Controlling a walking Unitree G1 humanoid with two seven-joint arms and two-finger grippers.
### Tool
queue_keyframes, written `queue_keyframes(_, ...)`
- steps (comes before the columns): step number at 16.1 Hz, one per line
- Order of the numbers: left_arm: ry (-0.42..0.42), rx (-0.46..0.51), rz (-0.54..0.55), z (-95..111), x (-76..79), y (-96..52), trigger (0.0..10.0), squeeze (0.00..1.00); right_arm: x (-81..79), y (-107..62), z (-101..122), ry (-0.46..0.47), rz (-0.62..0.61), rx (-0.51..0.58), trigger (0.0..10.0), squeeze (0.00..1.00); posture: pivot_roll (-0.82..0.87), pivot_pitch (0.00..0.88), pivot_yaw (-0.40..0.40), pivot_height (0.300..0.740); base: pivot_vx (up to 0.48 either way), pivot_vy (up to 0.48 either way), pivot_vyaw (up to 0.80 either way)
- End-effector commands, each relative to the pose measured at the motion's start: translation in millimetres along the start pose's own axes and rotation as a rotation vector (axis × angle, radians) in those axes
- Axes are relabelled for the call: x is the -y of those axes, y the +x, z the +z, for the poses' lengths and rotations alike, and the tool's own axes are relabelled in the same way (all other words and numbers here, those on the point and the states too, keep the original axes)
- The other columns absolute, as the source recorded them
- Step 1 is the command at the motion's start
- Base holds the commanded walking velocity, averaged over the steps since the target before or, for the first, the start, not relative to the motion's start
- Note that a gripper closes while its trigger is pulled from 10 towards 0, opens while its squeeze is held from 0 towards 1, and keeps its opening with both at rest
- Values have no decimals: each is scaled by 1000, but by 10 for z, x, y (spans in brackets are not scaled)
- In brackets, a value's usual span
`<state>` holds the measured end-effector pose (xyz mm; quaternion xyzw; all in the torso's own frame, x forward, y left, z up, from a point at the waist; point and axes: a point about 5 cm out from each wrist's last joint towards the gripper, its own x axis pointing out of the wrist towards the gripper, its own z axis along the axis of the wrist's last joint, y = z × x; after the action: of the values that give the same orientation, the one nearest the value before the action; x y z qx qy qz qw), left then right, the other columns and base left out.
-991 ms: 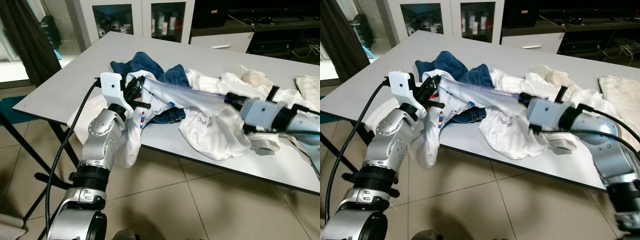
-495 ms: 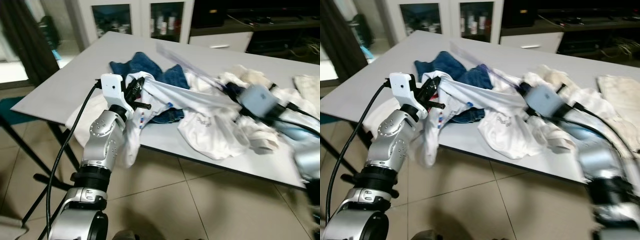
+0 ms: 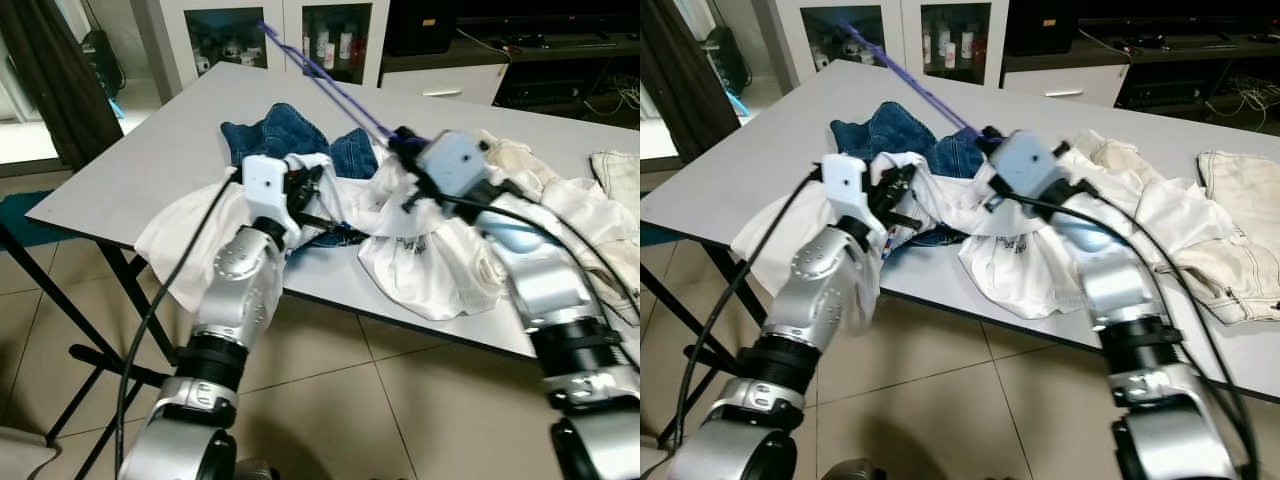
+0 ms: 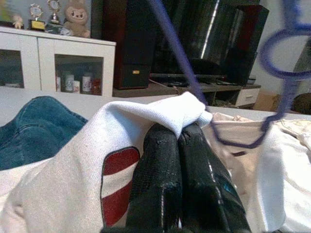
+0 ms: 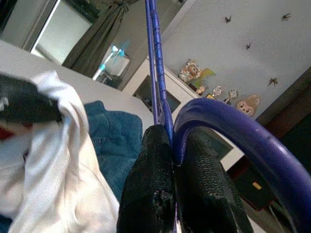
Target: Hang hanger
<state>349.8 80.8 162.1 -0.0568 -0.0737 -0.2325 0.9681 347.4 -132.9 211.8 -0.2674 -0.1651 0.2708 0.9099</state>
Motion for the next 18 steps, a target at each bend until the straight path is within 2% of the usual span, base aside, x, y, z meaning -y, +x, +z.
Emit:
queue_keyframes(1,21,-17,-12,-51,50,-6,6196,0,42,52,88,-9,-22,39,0,0,161,0,-5,740,0,0,0)
queue_keyframes(2,27,-23,-18,-69,74,-7,9176,0,29,70,102,14,-32,53,0,0,161,0,-5,740,0,0,0)
queue_keyframes(3,32,-28,-24,-84,93,-8,9608,0,20,82,113,35,-41,65,0,0,161,0,-5,740,0,0,0)
queue_keyframes(4,35,-45,-51,-131,164,-6,10000,0,40,101,154,92,-110,116,0,0,160,0,-6,740,0,0,0)
queue_keyframes(5,26,-65,-67,-160,192,-3,10000,0,82,95,173,132,-163,143,0,0,160,0,-6,740,0,0,0)
queue_keyframes(7,41,-77,-98,-179,220,-4,10000,0,106,71,182,159,-182,165,0,0,160,0,-6,740,0,0,0)
queue_keyframes(8,151,-74,-75,-180,179,-24,10000,992,48,43,196,126,-120,180,0,0,160,0,-6,740,0,0,0)
queue_keyframes(9,209,-74,-56,-182,151,-33,10000,992,20,32,198,101,-91,181,0,0,160,0,-6,740,0,0,0)
queue_keyframes(10,410,-66,-110,-182,146,-56,10000,1000,-3,16,163,-3,-69,148,0,0,151,0,-2,740,0,0,0)
queue_keyframes(11,588,-48,-131,-174,122,-75,10000,1000,-11,3,131,-72,-61,123,0,0,151,0,-2,740,0,0,0)
queue_keyframes(12,701,-14,-98,-128,64,-82,10000,1000,-4,-1,104,-135,-62,99,0,0,148,0,-3,740,0,0,0)
queue_keyframes(13,738,20,-53,-66,-11,-89,10000,1000,-7,1,86,-192,-52,78,0,0,148,0,-5,740,0,0,0)
queue_keyframes(14,755,41,-30,-25,-55,-95,10000,1000,-11,4,83,-209,-49,71,0,0,148,0,-7,740,0,0,0)
queue_keyframes(15,806,89,7,63,-151,-119,10000,0,-18,17,74,-253,-44,50,0,0,152,0,-13,740,0,0,0)
queue_keyframes(18,906,201,43,187,-233,-176,10000,0,-81,35,0,-405,16,-14,0,0,155,0,-19,740,0,0,0)
